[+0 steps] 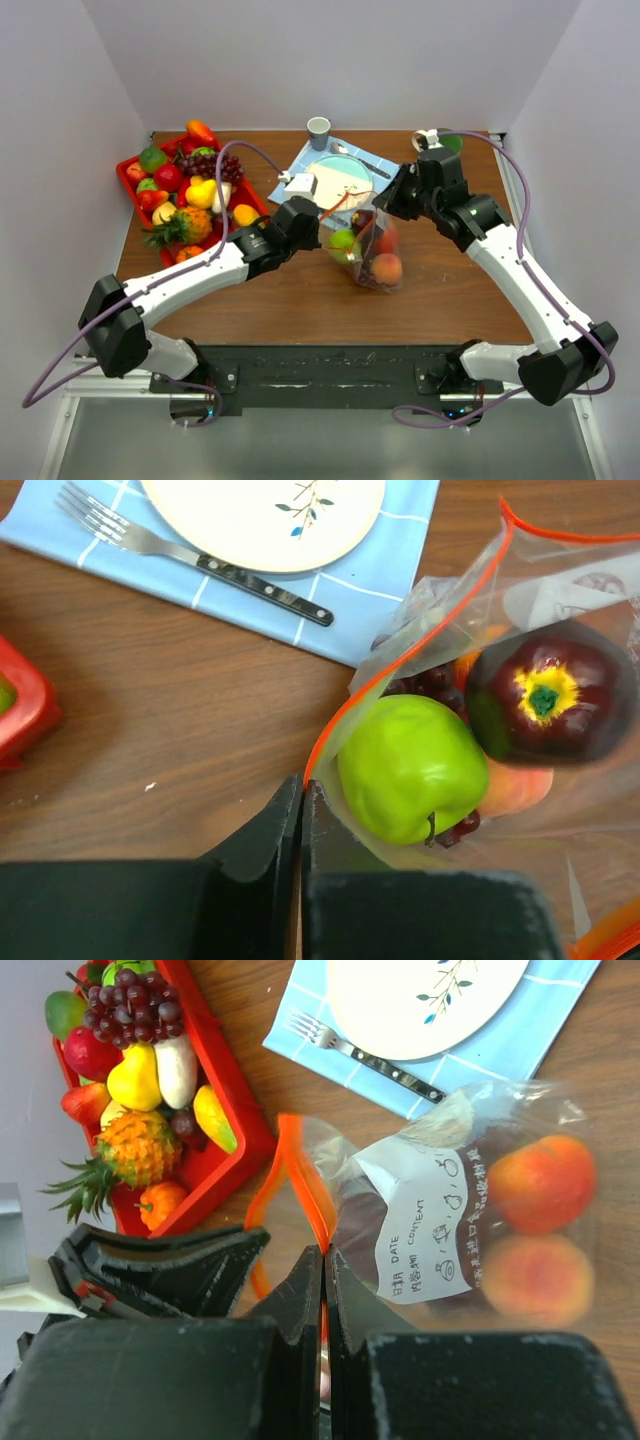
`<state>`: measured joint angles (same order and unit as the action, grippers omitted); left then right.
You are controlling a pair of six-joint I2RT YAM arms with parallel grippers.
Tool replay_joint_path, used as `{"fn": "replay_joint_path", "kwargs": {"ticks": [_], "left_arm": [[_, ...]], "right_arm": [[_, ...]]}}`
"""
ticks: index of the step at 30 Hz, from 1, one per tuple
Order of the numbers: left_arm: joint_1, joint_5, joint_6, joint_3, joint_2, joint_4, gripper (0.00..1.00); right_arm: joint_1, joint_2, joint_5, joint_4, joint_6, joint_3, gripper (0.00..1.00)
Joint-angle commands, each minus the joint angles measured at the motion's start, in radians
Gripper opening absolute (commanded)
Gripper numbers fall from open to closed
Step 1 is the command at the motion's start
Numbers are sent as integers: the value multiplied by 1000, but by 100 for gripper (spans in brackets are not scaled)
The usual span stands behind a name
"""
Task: Place the food in the zip-top bag and seal the zipper
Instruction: Adjust the zipper food storage bag at the center of the board.
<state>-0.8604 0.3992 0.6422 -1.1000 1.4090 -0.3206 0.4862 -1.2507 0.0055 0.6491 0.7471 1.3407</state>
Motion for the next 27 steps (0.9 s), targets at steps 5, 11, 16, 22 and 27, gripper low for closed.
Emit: {"fn": "replay_joint_path", "kwargs": {"ticks": [5,11,16,22,27], "left_arm": [[-118,-25,-18,-185,61,80,0],[-98,-39,-19,-143,50,81,10],[-43,-20,-16,-112,-7,77,40],[113,79,-26,-93,-120,20,59],[263,187,7,-84,-113,-52,71]], "right_arm": [[2,-61,24,-49,-43,52,0],[-3,-56,70,-19,-71,74,0],[-3,-33,56,-16,-74,101,0],[-3,-13,14,-46,-69,57,0],[-5,-4,-4,-66,-71,48,0]]}}
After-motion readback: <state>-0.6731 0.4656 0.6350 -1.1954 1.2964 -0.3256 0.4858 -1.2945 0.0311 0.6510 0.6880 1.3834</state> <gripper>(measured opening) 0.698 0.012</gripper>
